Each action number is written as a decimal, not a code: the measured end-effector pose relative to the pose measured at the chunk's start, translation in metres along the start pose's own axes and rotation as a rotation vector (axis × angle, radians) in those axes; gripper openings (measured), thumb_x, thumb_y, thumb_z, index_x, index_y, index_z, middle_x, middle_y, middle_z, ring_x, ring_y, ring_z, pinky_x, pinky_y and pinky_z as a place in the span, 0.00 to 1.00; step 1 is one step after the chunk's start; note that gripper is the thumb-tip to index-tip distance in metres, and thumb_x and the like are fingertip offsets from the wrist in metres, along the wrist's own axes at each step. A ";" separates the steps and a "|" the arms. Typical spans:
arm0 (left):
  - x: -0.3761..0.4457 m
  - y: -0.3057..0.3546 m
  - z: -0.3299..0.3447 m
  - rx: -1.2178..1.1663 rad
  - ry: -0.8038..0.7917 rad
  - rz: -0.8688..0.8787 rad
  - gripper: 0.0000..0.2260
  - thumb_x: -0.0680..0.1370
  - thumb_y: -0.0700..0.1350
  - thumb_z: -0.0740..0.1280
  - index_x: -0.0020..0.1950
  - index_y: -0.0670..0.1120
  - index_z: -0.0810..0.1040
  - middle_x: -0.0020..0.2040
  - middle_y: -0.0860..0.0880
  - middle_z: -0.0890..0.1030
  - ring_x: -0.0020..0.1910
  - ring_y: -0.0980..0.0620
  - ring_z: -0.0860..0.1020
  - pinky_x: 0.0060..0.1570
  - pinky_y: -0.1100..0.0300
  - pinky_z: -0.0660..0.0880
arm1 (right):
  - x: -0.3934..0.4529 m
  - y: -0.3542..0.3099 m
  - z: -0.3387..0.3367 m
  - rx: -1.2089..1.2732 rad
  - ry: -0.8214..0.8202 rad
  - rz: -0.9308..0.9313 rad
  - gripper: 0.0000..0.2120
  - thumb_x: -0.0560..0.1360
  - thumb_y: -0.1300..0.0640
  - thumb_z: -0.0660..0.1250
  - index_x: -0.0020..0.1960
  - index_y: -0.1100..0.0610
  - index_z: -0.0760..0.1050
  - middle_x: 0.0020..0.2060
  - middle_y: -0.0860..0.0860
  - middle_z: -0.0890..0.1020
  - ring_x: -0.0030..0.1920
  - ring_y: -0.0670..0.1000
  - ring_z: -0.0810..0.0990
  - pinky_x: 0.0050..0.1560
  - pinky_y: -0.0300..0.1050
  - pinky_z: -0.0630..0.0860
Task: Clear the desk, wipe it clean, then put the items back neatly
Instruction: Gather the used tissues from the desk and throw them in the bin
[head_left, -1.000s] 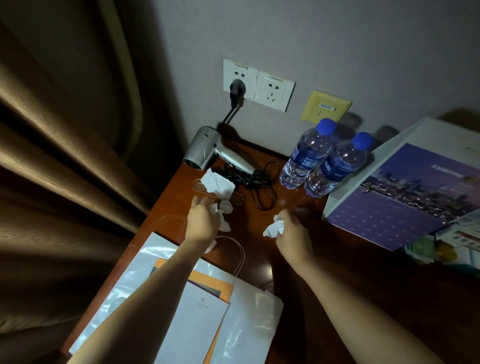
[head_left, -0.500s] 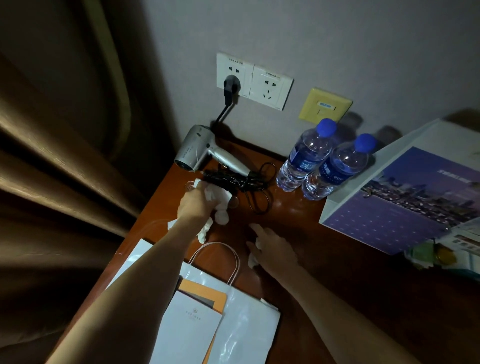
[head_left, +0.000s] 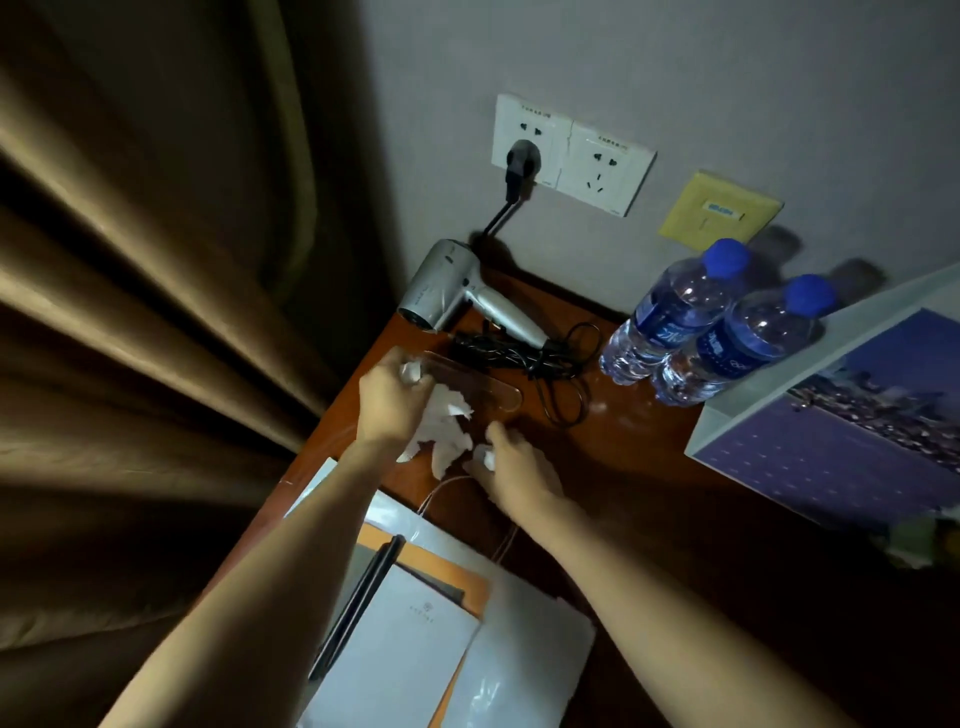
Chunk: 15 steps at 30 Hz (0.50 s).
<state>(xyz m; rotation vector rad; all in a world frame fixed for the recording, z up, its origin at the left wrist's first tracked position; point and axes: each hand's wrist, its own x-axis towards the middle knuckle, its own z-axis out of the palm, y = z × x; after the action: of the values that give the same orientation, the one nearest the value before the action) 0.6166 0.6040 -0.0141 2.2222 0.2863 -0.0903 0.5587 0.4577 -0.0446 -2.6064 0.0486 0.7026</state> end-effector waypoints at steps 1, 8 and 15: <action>-0.002 -0.003 -0.007 -0.015 0.020 -0.009 0.08 0.78 0.38 0.64 0.56 0.39 0.74 0.48 0.45 0.76 0.40 0.52 0.74 0.33 0.72 0.69 | 0.000 -0.003 0.003 -0.005 0.007 -0.001 0.19 0.80 0.50 0.60 0.67 0.58 0.64 0.63 0.58 0.71 0.60 0.61 0.75 0.52 0.50 0.72; -0.023 -0.038 -0.027 -0.046 0.061 -0.121 0.05 0.79 0.39 0.62 0.54 0.44 0.70 0.40 0.45 0.76 0.27 0.54 0.72 0.26 0.64 0.69 | -0.004 -0.011 -0.002 0.103 0.149 -0.133 0.16 0.77 0.62 0.63 0.64 0.58 0.67 0.60 0.56 0.75 0.58 0.59 0.77 0.48 0.44 0.71; -0.047 -0.062 -0.019 0.043 0.043 -0.234 0.18 0.77 0.58 0.64 0.53 0.43 0.71 0.47 0.41 0.80 0.45 0.43 0.79 0.43 0.54 0.75 | 0.010 -0.031 0.002 0.061 -0.136 -0.100 0.29 0.76 0.42 0.64 0.73 0.45 0.59 0.64 0.55 0.74 0.63 0.59 0.73 0.58 0.50 0.73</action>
<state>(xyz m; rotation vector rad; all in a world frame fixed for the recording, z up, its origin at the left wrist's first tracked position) 0.5554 0.6473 -0.0420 2.2268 0.5717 -0.1769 0.5713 0.4878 -0.0387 -2.4777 -0.0991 0.8267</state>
